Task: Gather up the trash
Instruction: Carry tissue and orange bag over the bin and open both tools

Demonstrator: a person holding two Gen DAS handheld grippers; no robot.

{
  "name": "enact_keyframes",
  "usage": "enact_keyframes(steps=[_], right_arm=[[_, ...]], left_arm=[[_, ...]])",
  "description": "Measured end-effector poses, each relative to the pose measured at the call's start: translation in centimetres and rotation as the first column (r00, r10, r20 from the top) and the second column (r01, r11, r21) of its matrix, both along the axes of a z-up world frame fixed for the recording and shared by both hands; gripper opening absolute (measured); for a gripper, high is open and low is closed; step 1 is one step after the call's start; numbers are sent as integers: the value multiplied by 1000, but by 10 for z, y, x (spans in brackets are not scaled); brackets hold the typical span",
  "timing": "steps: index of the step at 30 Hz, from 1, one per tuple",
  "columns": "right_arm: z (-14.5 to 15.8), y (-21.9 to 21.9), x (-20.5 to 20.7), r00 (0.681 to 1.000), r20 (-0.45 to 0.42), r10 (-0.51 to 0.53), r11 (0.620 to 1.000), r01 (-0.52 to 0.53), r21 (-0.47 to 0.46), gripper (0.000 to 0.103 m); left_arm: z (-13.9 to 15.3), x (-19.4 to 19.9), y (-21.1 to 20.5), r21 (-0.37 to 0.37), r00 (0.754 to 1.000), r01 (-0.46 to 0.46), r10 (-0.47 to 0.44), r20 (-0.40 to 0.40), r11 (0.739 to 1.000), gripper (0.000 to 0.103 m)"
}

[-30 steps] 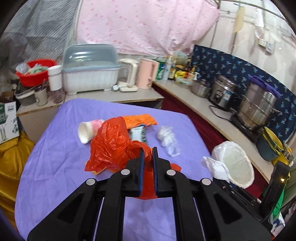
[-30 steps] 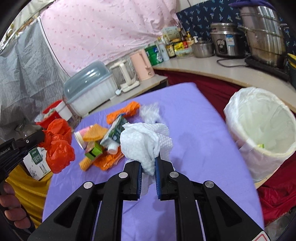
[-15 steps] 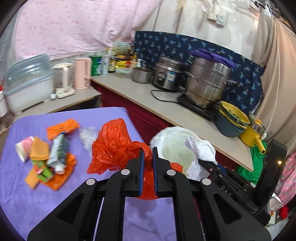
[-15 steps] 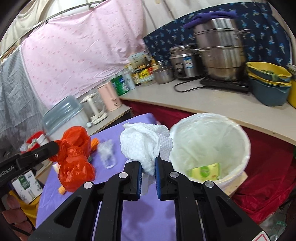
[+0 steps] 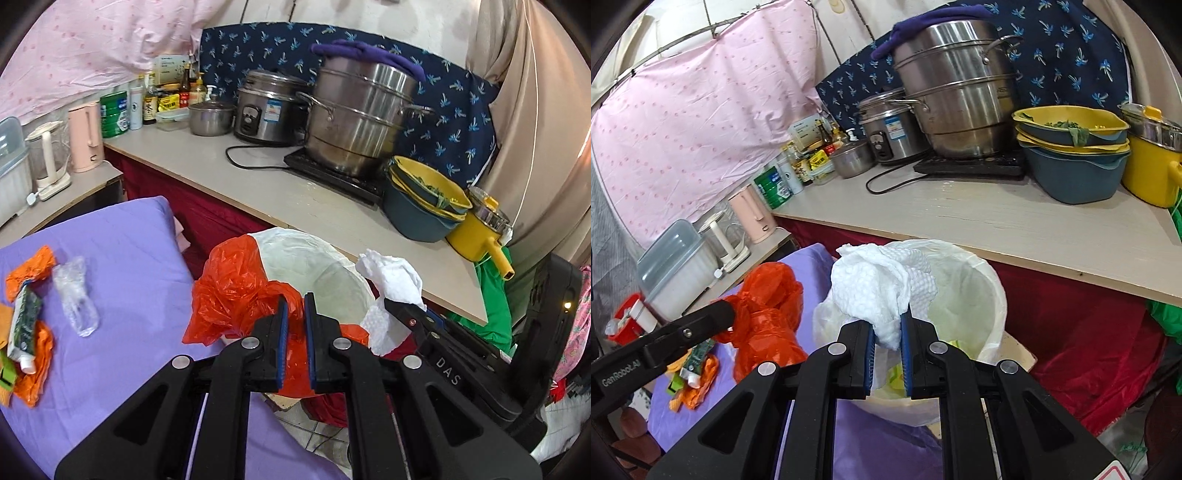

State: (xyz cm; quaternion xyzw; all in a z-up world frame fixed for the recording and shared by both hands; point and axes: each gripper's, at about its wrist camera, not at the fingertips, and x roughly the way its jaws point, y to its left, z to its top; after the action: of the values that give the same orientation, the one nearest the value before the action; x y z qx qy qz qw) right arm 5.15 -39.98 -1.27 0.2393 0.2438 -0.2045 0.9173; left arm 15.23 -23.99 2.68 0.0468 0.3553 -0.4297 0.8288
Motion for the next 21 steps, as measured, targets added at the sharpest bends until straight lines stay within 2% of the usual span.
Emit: enact_keyframes(steps=[6, 16, 21], right_arm=[[-15, -20, 6, 1000, -16, -20, 1000, 21, 19, 11], [-34, -33, 32, 999, -37, -2, 999, 4, 41, 13], [-36, -36, 41, 1000, -29, -7, 999, 9, 45, 22]], left_arm=[[-24, 10, -33, 29, 999, 21, -20, -44, 999, 8], [-52, 34, -56, 62, 995, 26, -20, -100, 998, 9], [-58, 46, -54, 51, 993, 4, 2, -118, 999, 11]])
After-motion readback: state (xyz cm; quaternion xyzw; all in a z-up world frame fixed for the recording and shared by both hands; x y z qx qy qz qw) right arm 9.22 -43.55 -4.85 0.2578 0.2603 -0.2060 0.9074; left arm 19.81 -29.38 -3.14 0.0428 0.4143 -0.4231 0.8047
